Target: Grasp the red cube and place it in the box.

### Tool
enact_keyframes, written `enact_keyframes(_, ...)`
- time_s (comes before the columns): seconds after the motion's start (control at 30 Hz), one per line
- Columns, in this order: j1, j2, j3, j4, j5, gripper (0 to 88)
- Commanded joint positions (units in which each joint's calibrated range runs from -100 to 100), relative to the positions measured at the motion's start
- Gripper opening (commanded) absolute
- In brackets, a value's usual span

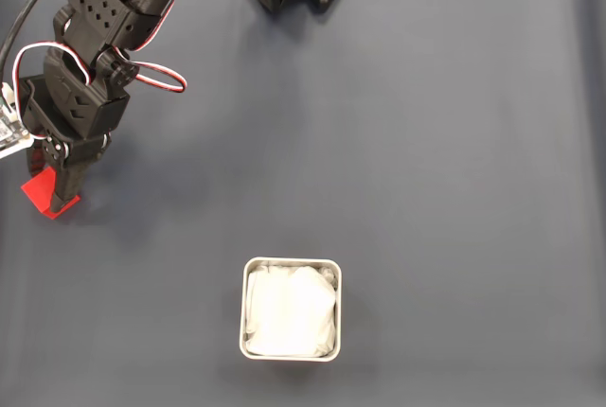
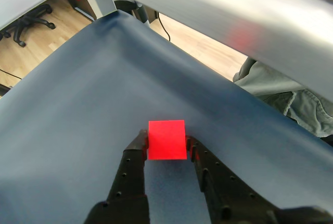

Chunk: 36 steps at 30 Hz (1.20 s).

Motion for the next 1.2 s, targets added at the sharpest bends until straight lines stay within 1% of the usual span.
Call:
enact_keyframes(0.0,-0.6,-0.7,-2.6,-1.0,0.7,7.1)
enact_keyframes(0.37,-0.7,-1.7,-2.6,-0.5,1.2,6.4)
enact_keyframes(0.93,-4.5,-9.5,-7.4,8.7,1.9,6.2)
enact_keyframes(1.17,-6.5,-13.1,-7.7,10.4,2.3,6.3)
